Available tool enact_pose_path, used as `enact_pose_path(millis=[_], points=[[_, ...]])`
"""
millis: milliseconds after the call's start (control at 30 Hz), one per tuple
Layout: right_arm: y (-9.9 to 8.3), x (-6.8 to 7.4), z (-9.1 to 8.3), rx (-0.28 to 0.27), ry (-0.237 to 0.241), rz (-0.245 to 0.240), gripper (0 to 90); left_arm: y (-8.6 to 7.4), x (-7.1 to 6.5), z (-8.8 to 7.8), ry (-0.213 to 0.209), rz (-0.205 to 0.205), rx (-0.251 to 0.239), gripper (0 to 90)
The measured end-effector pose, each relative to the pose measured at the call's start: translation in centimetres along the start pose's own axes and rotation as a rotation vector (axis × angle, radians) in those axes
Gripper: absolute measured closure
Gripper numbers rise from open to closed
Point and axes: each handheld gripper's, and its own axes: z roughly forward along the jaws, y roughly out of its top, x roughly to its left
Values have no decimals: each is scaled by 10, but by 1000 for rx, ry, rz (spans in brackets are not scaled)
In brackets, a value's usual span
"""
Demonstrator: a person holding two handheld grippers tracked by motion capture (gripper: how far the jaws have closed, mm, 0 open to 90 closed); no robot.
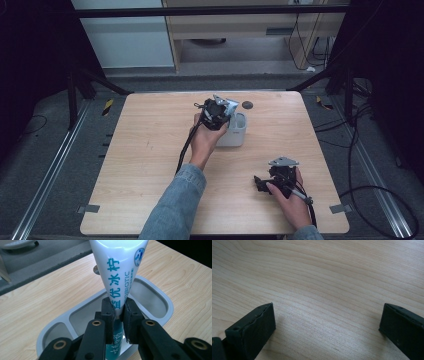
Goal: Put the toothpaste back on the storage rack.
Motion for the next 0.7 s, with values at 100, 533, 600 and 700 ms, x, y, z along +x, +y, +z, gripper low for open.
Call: enact_pose_path(millis=[100, 533, 600, 700], points=[[0, 0, 0, 0, 1, 1, 4, 1, -1, 1, 1, 3, -1, 798], [0, 0, 0, 0, 0, -1, 4, 7, 2, 8, -4, -23, 21, 792], [0, 0, 0, -1, 0, -1, 4, 9, 2, 10, -2, -17, 27, 792], [0, 0, 0, 0, 0, -1, 4, 10, 1, 12, -1, -15, 29, 791]])
